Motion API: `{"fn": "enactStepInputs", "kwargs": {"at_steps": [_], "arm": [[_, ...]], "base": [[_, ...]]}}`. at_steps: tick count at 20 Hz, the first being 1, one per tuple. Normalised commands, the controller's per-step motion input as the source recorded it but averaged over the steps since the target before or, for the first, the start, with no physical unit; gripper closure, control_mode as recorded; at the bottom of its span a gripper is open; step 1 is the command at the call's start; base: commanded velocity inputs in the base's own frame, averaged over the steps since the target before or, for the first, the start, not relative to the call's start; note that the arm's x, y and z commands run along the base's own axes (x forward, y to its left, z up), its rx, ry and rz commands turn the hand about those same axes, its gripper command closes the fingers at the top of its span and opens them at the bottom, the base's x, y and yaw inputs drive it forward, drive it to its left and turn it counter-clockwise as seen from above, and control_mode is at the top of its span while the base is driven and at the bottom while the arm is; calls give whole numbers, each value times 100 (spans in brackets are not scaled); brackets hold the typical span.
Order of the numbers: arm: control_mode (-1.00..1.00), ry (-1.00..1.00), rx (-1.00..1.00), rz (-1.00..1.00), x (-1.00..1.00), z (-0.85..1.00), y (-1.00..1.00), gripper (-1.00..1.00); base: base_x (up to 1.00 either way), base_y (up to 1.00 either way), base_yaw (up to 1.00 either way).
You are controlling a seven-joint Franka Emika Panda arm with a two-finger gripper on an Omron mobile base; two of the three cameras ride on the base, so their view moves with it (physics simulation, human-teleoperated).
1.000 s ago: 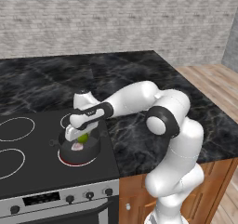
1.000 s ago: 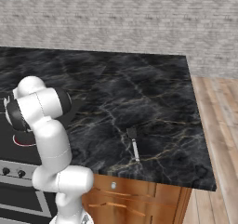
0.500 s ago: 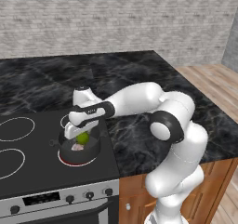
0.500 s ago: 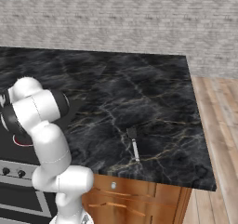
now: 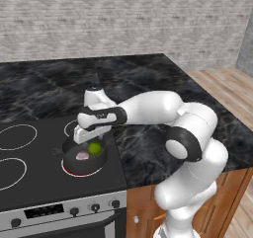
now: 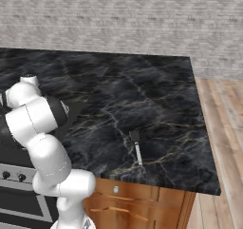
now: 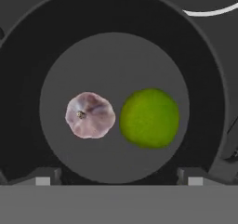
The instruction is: Put the garlic and lime in the pot. Retrieve the spatula and lightly stir the vegetables in the pot.
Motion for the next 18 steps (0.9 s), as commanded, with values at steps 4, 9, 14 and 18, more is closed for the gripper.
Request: {"fn": "enactStepInputs", "kwargs": {"at_steps": [4,9,14,18], "arm": [[-100,-17,7,-9,-64,10,-48,-100],[-100,-23,1,-3,-79,9,-25,-100],[-100,-18,-1,0,-61,29,-24,-100],[-100,-1,1,-3,-14,28,-69,-100]], "base": [[0,0,0],[0,0,0],[0,0,0],[0,0,0]]}}
